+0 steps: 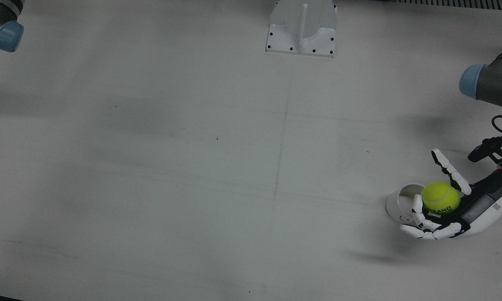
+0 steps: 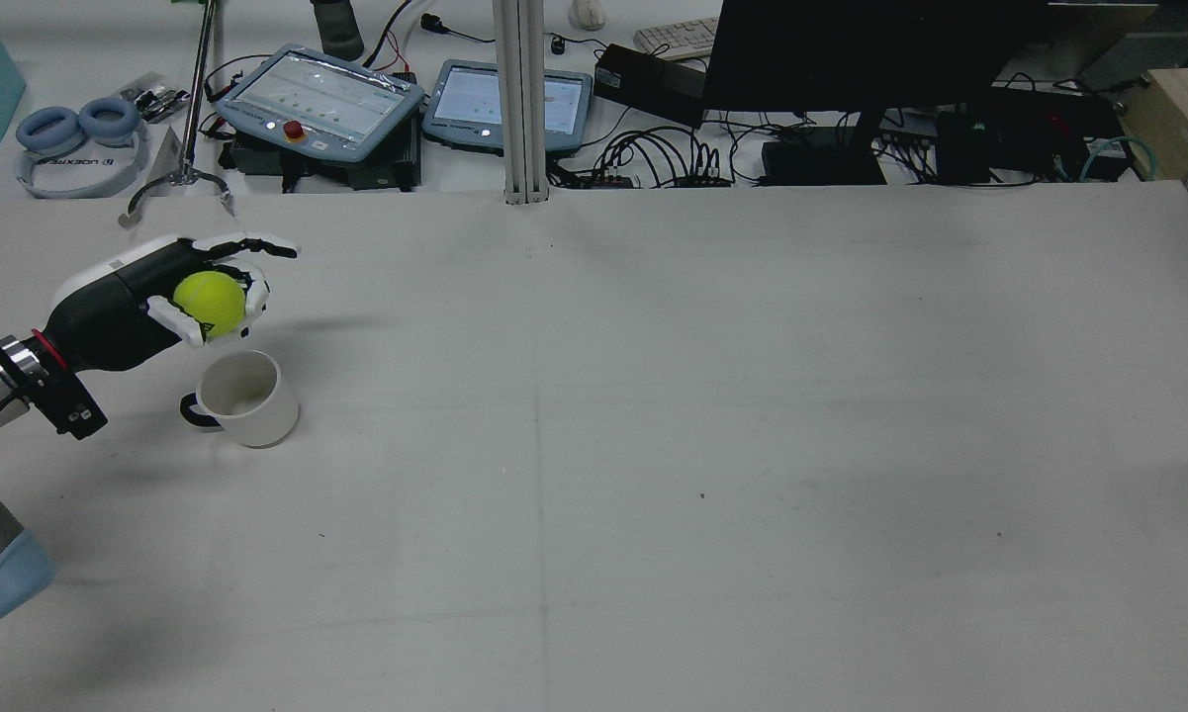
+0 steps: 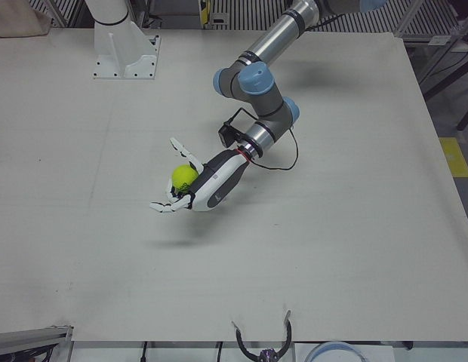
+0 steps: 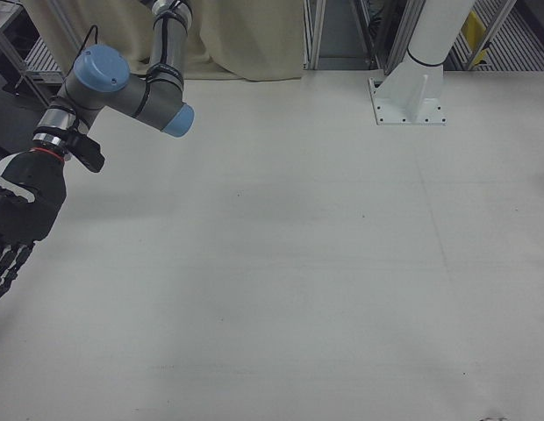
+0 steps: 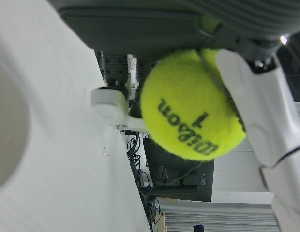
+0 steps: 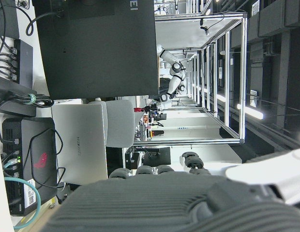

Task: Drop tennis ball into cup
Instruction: 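Open the left hand fingers to release the ball into the mug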

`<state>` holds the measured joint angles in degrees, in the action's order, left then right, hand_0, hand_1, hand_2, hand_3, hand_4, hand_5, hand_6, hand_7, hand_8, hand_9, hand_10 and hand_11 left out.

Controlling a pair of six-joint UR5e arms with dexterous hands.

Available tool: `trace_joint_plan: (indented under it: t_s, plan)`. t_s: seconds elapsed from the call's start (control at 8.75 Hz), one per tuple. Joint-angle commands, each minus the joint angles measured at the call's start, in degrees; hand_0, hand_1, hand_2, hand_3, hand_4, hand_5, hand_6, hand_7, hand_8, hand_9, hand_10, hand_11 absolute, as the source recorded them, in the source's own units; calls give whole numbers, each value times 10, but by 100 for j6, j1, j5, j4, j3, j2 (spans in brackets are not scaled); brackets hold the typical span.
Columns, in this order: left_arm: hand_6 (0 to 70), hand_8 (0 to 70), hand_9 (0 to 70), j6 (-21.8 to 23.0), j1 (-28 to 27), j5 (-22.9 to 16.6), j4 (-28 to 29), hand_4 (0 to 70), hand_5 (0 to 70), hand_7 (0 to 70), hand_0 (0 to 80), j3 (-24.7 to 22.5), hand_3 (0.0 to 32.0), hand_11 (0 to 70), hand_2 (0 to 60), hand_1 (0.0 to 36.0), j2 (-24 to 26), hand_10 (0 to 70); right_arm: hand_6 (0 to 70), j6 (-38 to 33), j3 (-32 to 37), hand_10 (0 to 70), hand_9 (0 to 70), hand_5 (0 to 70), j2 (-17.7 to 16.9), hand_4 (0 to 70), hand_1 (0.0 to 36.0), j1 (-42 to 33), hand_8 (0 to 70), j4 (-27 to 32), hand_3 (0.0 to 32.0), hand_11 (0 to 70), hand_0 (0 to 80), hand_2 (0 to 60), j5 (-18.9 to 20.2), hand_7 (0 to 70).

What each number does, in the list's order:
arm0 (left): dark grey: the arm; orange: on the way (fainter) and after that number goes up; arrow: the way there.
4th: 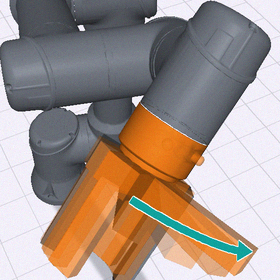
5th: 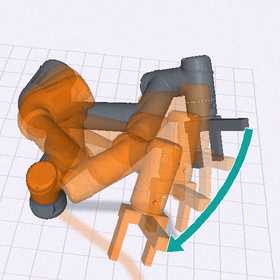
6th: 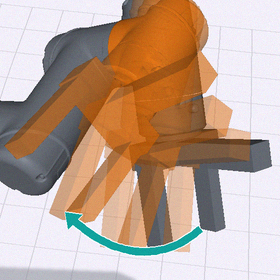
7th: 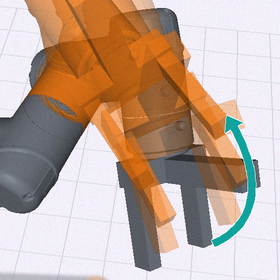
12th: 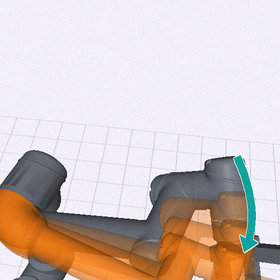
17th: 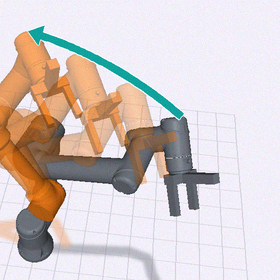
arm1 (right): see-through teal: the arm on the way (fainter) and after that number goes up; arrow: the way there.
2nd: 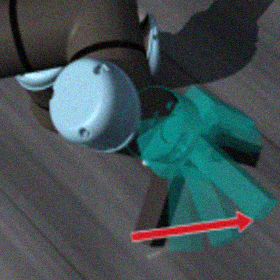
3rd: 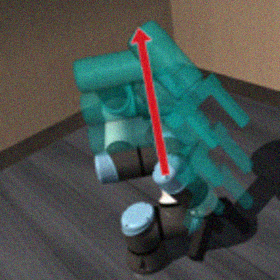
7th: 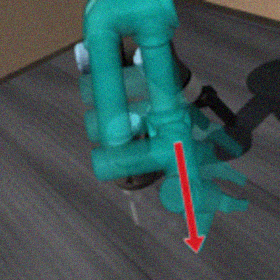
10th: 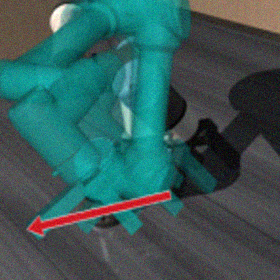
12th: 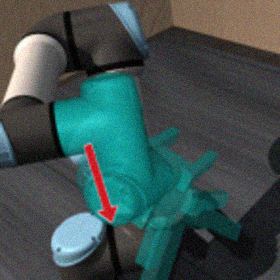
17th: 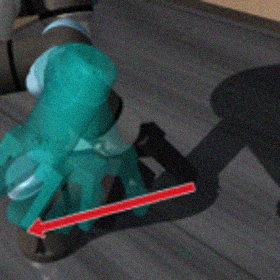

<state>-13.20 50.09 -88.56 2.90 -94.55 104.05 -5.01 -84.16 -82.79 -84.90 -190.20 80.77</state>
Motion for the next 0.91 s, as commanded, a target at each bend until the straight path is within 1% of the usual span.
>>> trace_joint_plan:
  t_s: [0.0,0.11,0.23,0.34,0.46,0.57,0.69,0.8]
  plan:
    - [700,468,575,-7,27,6,271,197,230,700,517,-54,0,643,70,101,-287,450,0,0,-4,0,0,0,0,0,0,0,0,0,0,0,0,0,0,0]
    - [478,231,238,-60,9,6,272,160,138,280,490,-63,0,249,102,121,-297,164,0,0,-4,0,0,0,0,0,0,0,0,0,0,0,0,0,0,0]
    - [362,134,108,-78,-17,6,272,158,103,133,466,-11,0,123,121,104,-297,79,0,0,-4,0,0,0,0,0,0,0,0,0,0,0,0,0,0,0]
    - [351,114,75,-69,-26,6,281,155,93,93,446,-11,0,102,136,83,-288,65,0,0,-4,0,0,0,0,0,0,0,0,0,0,0,0,0,0,0]
    - [305,101,72,-69,-26,6,272,155,82,101,430,-11,0,95,137,79,-253,61,0,0,-4,0,0,0,0,0,0,0,0,0,0,0,0,0,0,0]
    - [307,100,73,-69,-35,6,255,165,81,112,426,-2,0,96,149,79,-244,62,0,0,-4,0,0,0,0,0,0,0,0,0,0,0,0,0,0,0]
    - [392,116,71,-95,-35,6,237,176,95,106,424,24,0,91,167,74,-236,59,0,0,-4,0,0,0,0,0,0,0,0,0,0,0,0,0,0,0]
    - [332,105,76,-113,-35,6,237,183,83,128,421,24,0,93,162,76,-236,61,0,0,-4,0,0,0,0,0,0,0,0,0,0,0,0,0,0,0]
